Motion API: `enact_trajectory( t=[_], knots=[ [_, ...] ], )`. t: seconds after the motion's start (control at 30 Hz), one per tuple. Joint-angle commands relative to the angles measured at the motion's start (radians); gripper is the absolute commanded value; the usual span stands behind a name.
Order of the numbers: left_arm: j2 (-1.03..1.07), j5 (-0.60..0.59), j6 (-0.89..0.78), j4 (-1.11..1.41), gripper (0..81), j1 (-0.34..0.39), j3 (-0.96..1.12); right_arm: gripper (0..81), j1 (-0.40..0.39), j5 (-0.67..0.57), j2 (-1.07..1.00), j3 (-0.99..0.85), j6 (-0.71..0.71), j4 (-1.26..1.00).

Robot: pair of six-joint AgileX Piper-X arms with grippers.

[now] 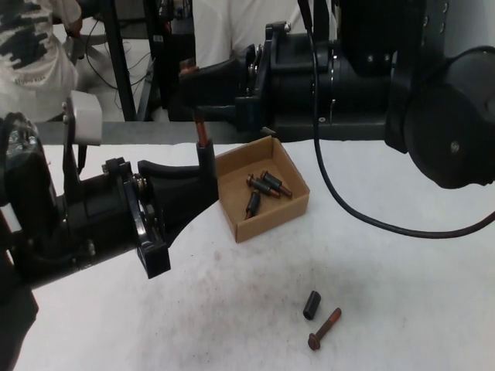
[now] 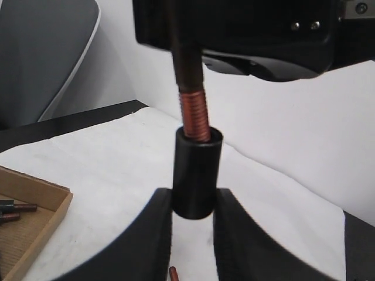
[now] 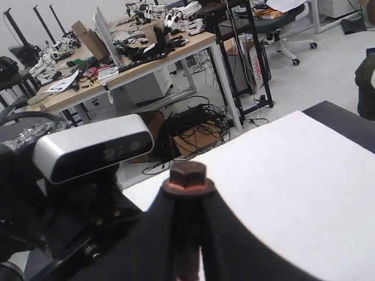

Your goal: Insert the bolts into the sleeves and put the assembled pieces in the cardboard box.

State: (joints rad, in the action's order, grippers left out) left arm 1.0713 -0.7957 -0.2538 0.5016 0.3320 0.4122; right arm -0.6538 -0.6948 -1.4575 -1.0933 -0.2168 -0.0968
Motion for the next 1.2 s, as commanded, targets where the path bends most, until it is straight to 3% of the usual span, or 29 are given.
enact_trajectory(
  t=[0.0,0.13,0.2,0.33,0.4,0.9,1.17],
  knots=[
    [-0.002,0.016,-0.001,0.038,0.2,-0.003,0.006,0.8,-0.002,-0.088,0.005,-0.002,0.009,0.033],
    [-0.002,0.016,-0.001,0.038,0.2,-0.003,0.006,2.0,-0.002,-0.109,0.005,-0.002,0.012,0.033],
    [-0.002,0.016,-0.001,0.038,0.2,-0.003,0.006,11.2,-0.002,-0.109,0.005,-0.002,0.010,0.033],
    [-0.002,0.016,-0.001,0.038,0.2,-0.003,0.006,38.3,-0.002,-0.094,0.005,-0.002,-0.030,0.033],
    [-0.002,0.016,-0.001,0.038,0.2,-0.003,0.006,44.1,-0.002,-0.089,0.005,-0.002,-0.047,0.033],
    [-0.002,0.016,-0.001,0.034,0.2,-0.003,0.006,41.7,0.007,-0.068,0.005,-0.004,-0.051,0.007],
    [-0.002,0.016,-0.001,0.034,0.2,-0.003,0.006,41.7,0.101,-0.059,0.005,-0.051,-0.105,-0.019]
  ],
)
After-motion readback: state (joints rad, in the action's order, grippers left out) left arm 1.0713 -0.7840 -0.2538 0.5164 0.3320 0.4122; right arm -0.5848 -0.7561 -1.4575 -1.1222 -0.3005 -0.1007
